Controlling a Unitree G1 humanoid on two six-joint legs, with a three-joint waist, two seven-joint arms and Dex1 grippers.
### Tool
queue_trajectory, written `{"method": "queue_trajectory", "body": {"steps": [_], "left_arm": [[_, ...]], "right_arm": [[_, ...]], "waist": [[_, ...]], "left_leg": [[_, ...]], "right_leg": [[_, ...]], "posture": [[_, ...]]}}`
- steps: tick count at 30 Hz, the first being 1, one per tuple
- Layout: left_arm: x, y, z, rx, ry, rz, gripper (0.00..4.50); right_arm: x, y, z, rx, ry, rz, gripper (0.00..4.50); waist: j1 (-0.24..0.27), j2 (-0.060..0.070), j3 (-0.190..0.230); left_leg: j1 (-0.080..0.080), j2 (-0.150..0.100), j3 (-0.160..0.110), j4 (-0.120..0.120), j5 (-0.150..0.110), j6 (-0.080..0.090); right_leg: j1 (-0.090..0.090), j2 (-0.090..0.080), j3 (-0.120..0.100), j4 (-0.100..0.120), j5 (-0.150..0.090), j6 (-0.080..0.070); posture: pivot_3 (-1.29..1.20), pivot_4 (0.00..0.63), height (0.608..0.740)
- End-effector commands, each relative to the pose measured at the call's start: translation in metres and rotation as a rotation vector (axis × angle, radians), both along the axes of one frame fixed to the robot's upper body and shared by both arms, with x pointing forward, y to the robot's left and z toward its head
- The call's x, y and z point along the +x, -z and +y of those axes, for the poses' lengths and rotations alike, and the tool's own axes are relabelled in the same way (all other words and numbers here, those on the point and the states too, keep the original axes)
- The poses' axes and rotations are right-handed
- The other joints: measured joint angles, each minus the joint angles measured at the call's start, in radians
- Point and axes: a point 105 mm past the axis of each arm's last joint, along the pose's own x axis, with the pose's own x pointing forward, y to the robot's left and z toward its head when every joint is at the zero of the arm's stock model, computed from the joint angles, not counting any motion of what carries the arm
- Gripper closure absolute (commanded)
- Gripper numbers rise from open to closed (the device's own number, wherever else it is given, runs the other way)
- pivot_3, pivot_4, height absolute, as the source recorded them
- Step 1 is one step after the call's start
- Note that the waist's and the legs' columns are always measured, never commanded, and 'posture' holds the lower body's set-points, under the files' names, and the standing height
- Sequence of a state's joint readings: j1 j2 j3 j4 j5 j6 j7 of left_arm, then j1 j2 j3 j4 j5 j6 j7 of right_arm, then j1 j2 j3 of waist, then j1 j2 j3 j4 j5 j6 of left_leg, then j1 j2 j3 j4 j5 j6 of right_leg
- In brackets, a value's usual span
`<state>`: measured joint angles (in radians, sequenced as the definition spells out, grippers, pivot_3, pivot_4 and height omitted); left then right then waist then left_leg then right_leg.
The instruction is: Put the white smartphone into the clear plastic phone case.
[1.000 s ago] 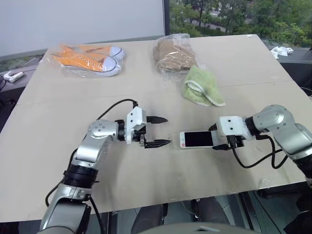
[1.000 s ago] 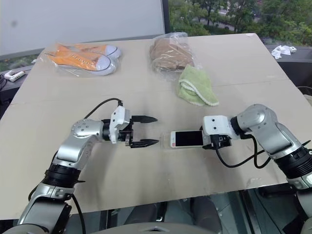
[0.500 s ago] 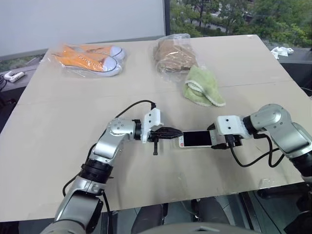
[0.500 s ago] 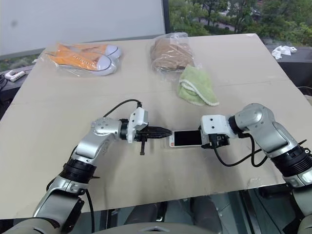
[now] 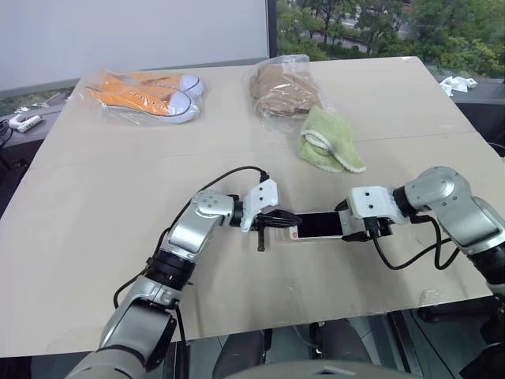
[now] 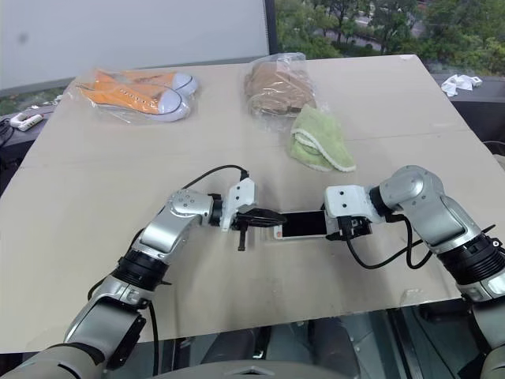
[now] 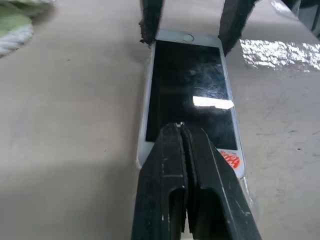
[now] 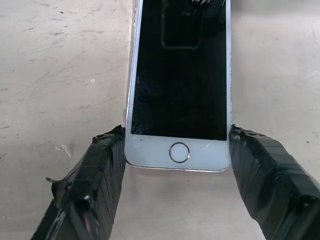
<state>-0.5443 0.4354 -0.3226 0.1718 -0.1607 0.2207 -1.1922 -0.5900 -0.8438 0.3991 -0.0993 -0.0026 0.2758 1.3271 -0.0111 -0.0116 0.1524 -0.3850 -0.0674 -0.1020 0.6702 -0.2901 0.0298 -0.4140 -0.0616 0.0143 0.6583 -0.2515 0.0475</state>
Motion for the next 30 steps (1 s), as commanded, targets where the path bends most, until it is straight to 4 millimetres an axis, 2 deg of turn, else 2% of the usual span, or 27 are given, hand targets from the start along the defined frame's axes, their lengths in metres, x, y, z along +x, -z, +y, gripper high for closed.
{"method": "queue_trajectory", "body": {"steps": [1,8,15,30], "left_arm": [[0.001,0.002,-0.002,0.019,0.004,-0.01,4.45],[-0.007,0.013,-0.001,0.069,0.018,0.02,4.45],[-0.006,0.012,-0.005,0.049,0.007,0.009,4.45],[-0.005,0.031,0.001,0.143,-0.01,-0.004,4.45]], "right_arm": [[0.002,-0.011,0.003,0.002,-0.027,-0.04,1.64],[0.003,-0.012,0.002,-0.011,-0.038,-0.041,1.64],[0.006,-0.013,0.003,-0.015,-0.045,-0.045,1.64],[0.01,-0.012,0.002,-0.027,-0.008,-0.025,1.64]], "waist": [[0.0,0.0,0.0],[0.0,0.0,0.0],[0.001,0.0,0.0],[0.0,-0.001,-0.002]], "left_leg": [[0.0,0.0,0.0,0.0,0.0,0.0],[0.0,0.0,0.0,0.0,0.0,0.0],[0.001,0.0,0.0,0.0,0.0,0.0],[0.002,0.0,0.001,0.001,0.0,0.0]], "right_leg": [[0.0,0.0,0.0,0.0,0.0,0.0],[0.0,0.0,0.0,0.0,0.0,0.0],[0.0,0.0,0.0,0.001,0.0,0.0],[0.001,0.0,0.001,0.002,0.0,0.0]], "posture": [[0.0,0.15,0.74],[0.0,0.15,0.74],[0.0,0.15,0.74],[0.0,0.15,0.74]]}}
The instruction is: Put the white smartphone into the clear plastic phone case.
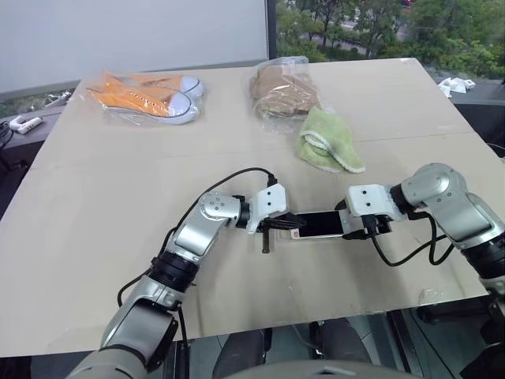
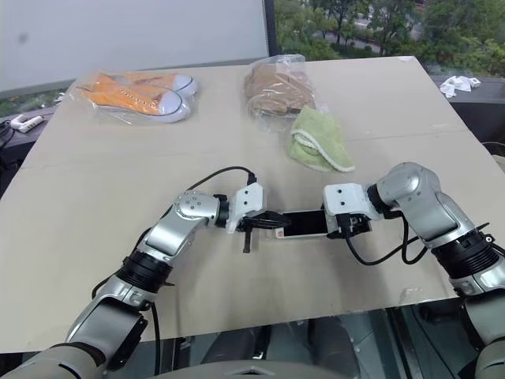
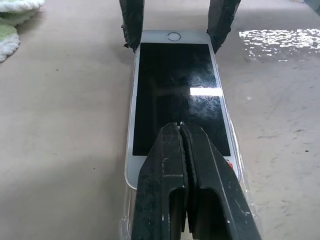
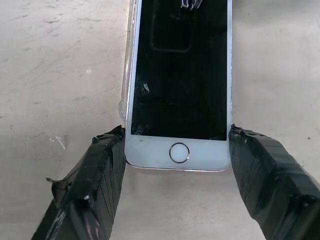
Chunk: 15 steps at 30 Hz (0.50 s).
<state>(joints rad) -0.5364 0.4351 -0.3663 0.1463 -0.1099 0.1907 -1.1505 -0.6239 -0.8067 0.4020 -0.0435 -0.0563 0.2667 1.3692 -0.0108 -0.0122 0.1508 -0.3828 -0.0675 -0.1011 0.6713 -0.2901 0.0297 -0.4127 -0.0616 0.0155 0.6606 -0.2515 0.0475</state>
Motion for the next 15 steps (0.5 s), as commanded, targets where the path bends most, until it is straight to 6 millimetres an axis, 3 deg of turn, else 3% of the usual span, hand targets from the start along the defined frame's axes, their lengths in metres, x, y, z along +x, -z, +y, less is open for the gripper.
{"method": "queue_trajectory", "body": {"steps": [1,3,15], "left_arm": [[-0.0017,0.0261,0.008,0.095,-0.026,0.053,4.5],[-0.0011,0.0266,0.0072,0.095,-0.027,0.054,4.5],[-0.0027,0.031,0.0063,0.094,-0.021,0.066,4.5]], "right_arm": [[0.0024,-0.0139,0.0014,-0.003,-0.009,-0.028,0.66],[0.001,-0.0135,-0.0004,-0.012,-0.008,-0.015,0.04],[0.002,-0.0214,-0.0006,0.02,0.029,-0.015,0.04]], "waist": [[0.0,0.0,0.0],[0.0,0.0,0.0],[0.001,0.0,-0.001]], "left_leg": [[0.0,0.0,0.0,0.0,0.0,0.0],[0.0,0.0,0.0,0.0,0.0,0.0],[0.0,0.0,0.0,0.001,0.0,0.0]], "right_leg": [[0.0,0.0,0.0,0.0,0.0,0.0],[0.0,0.0,0.0,0.0,0.0,0.0],[0.0,0.0,0.0,0.0,0.0,0.0]], "posture": [[0.0,0.15,0.74],[0.0,0.15,0.74],[0.0,0.15,0.74]]}}
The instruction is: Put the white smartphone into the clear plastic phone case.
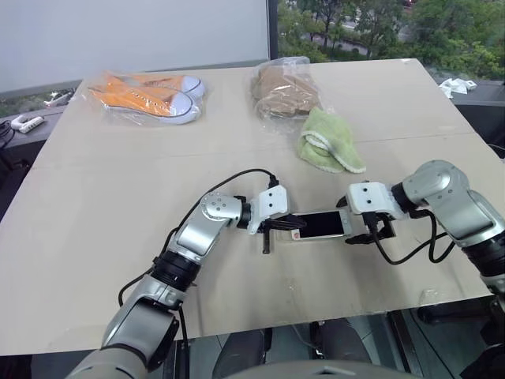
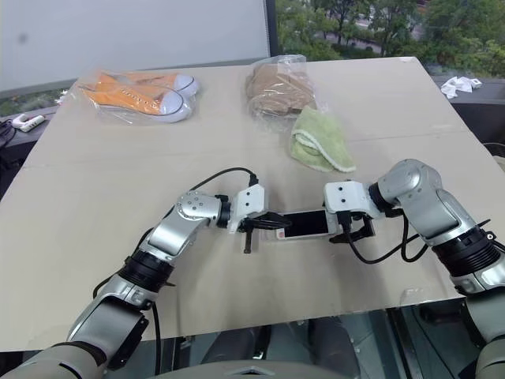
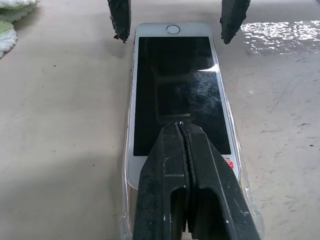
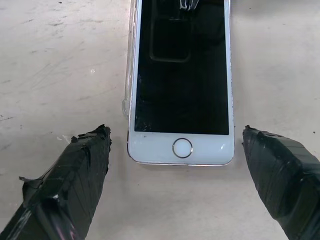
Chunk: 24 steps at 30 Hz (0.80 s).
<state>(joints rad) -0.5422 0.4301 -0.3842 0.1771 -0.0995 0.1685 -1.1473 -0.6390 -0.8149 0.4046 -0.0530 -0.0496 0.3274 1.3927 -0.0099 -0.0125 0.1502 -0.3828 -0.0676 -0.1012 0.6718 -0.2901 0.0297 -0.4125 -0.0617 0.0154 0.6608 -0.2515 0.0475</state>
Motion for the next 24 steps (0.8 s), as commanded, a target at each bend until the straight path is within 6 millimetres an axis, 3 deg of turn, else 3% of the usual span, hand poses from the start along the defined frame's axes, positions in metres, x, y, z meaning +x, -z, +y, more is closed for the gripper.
{"method": "queue_trajectory", "body": {"steps": [1,9,12,16,20,24], "left_arm": [[-0.003,0.025,0.008,0.079,-0.027,0.061,4.5],[0.0,0.025,0.005,0.083,-0.018,0.037,4.5],[0.001,0.026,0.006,0.085,-0.017,0.035,4.5],[0.0,0.027,0.006,0.085,-0.018,0.035,4.5],[0.001,0.027,0.005,0.081,-0.019,0.022,4.5],[0.005,0.02,0.002,0.063,-0.024,-0.007,4.5]], "right_arm": [[0.002,-0.021,0.002,0.033,0.006,-0.051,0.04],[0.004,-0.026,-0.016,0.091,0.123,-0.034,0.04],[0.002,-0.028,-0.031,0.105,0.203,0.016,0.86],[-0.004,-0.02,-0.043,0.032,0.205,0.024,2.75],[-0.006,-0.016,-0.036,0.041,0.194,0.029,4.45],[-0.006,-0.015,-0.033,0.044,0.189,0.02,4.45]], "waist": [[0.0,0.0,0.0],[0.006,0.0,0.0],[0.009,0.0,0.0],[0.01,0.0,-0.001],[0.009,0.0,-0.001],[0.01,0.0,-0.001]], "left_leg": [[0.0,0.0,0.0,0.0,0.0,0.0],[0.0,0.0,0.0,0.001,0.0,0.0],[0.0,0.0,0.0,0.001,0.0,0.0],[0.0,0.0,0.0,0.001,0.0,0.0],[0.0,0.0,0.0,0.001,0.0,0.0],[0.0,0.0,0.0,0.001,0.0,0.0]], "right_leg": [[0.0,0.0,0.0,0.0,0.0,0.0],[0.0,0.0,0.0,0.0,0.0,0.0],[0.0,0.0,0.0,0.0,0.0,0.0],[0.0,0.0,0.0,0.0,0.0,0.0],[0.001,0.0,0.0,0.0,0.0,0.0],[0.001,0.0,0.0,0.0,0.0,0.0]], "posture": [[0.0,0.15,0.74],[0.0,0.15,0.74],[0.0,0.15,0.74],[0.0,0.15,0.74],[0.0,0.15,0.74],[0.0,0.15,0.74]]}}
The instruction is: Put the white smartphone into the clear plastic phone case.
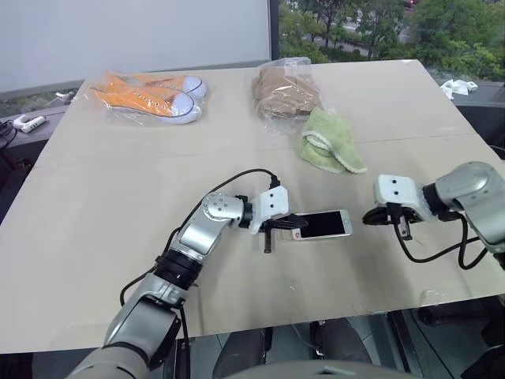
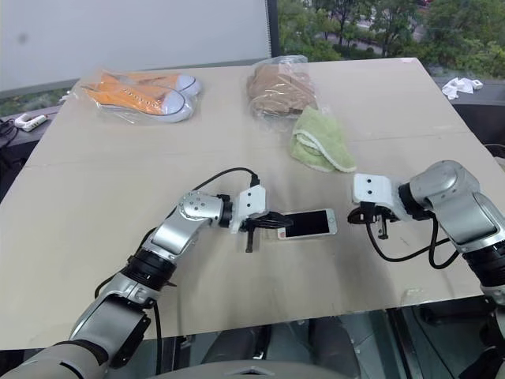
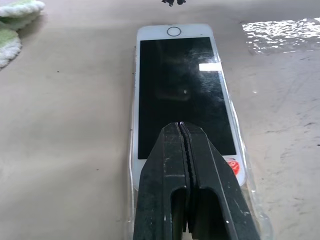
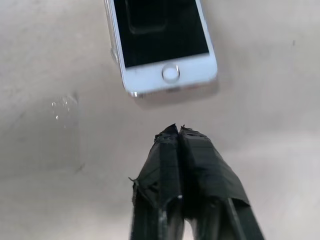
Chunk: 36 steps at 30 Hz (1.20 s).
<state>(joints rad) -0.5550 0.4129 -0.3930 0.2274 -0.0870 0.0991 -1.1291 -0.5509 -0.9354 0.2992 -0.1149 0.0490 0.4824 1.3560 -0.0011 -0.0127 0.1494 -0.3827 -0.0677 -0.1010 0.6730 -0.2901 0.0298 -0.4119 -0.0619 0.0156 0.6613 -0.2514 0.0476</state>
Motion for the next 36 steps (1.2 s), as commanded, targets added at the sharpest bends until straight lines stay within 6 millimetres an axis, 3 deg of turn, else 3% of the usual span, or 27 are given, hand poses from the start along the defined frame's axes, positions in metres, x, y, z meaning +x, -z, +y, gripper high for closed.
{"method": "queue_trajectory", "body": {"steps": [1,5,11,15,19,28,36], "left_arm": [[0.003,0.011,0.005,0.059,-0.035,0.009,4.5],[0.01,-0.018,0.012,0.036,-0.046,-0.088,4.5],[0.0,-0.052,0.032,-0.022,-0.083,-0.104,4.5],[-0.001,-0.04,0.062,0.058,-0.138,-0.065,4.5],[-0.012,-0.025,0.077,0.13,-0.116,0.019,4.5],[-0.015,0.003,0.061,0.138,-0.064,0.084,4.5],[-0.01,0.01,0.058,0.151,-0.045,0.064,4.5]], "right_arm": [[0.0,-0.006,0.004,-0.001,-0.019,-0.039,4.45],[-0.003,-0.004,0.004,-0.025,-0.032,-0.021,4.45],[-0.003,-0.002,0.002,-0.043,-0.024,-0.018,4.45],[-0.002,0.001,0.002,-0.049,-0.021,-0.017,4.45],[0.001,0.001,0.003,-0.057,-0.022,-0.025,4.45],[0.003,0.001,0.004,-0.076,-0.029,-0.032,4.45],[0.004,0.002,0.006,-0.104,-0.045,-0.044,4.45]], "waist": [[0.004,0.0,0.0],[0.007,0.0,0.0],[-0.001,0.0,0.001],[-0.009,0.0,0.001],[-0.01,0.0,0.001],[-0.004,0.0,0.001],[0.007,0.0,0.001]], "left_leg": [[0.0,0.0,0.0,0.0,0.0,0.0],[-0.001,0.0,0.0,0.0,0.0,0.0],[-0.002,0.0,0.0,-0.001,0.0,0.0],[-0.002,0.0,0.0,-0.002,0.0,0.0],[-0.002,0.0,0.0,-0.002,0.0,0.0],[-0.002,0.0,0.0,-0.002,0.0,0.0],[-0.001,0.0,0.0,0.0,0.0,0.0]], "right_leg": [[0.0,0.0,0.0,0.0,0.0,0.0],[0.0,0.0,0.0,0.0,0.0,0.0],[-0.002,0.0,0.0,-0.001,0.0,0.0],[-0.002,0.0,0.0,-0.001,0.0,0.0],[-0.002,0.0,0.0,-0.001,0.0,0.0],[-0.002,0.0,0.0,-0.001,0.0,0.0],[-0.001,0.0,0.0,-0.001,0.0,0.0]], "posture": [[0.0,0.15,0.74],[0.0,0.15,0.74],[0.0,0.15,0.74],[0.0,0.15,0.74],[0.0,0.15,0.74],[0.0,0.15,0.74],[0.0,0.15,0.74]]}}
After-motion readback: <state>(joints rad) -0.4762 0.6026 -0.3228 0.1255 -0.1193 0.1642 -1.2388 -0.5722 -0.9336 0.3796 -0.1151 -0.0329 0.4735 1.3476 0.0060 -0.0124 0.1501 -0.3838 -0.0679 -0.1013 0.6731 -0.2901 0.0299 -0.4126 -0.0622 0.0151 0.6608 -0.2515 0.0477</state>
